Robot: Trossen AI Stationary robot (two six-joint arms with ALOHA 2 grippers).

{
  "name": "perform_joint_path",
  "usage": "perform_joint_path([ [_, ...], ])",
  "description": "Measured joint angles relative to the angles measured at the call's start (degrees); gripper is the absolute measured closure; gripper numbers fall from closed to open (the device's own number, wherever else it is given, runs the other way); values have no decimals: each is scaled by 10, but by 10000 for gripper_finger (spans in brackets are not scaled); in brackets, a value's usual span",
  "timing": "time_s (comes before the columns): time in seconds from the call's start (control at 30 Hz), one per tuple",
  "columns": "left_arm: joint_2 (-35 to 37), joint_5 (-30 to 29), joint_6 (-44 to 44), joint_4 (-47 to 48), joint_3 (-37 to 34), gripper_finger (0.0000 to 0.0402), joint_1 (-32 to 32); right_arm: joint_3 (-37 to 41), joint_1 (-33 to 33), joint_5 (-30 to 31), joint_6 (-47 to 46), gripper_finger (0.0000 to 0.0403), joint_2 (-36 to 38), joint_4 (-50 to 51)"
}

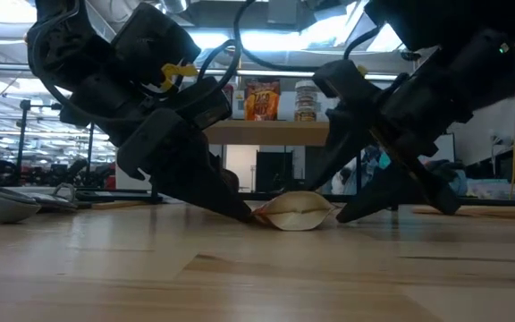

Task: Shelf spices
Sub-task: Put the orange seasoning pack on the shelf aligned with the other orange seasoning pack

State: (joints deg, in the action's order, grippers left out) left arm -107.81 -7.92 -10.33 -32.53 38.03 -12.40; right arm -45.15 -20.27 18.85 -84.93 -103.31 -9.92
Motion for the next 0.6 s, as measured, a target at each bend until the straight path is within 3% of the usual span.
perform_joint_path([
  [0.6,-2,3,2,-14,-1,167,0,-1,0,-35,-38,176,-31,-83],
])
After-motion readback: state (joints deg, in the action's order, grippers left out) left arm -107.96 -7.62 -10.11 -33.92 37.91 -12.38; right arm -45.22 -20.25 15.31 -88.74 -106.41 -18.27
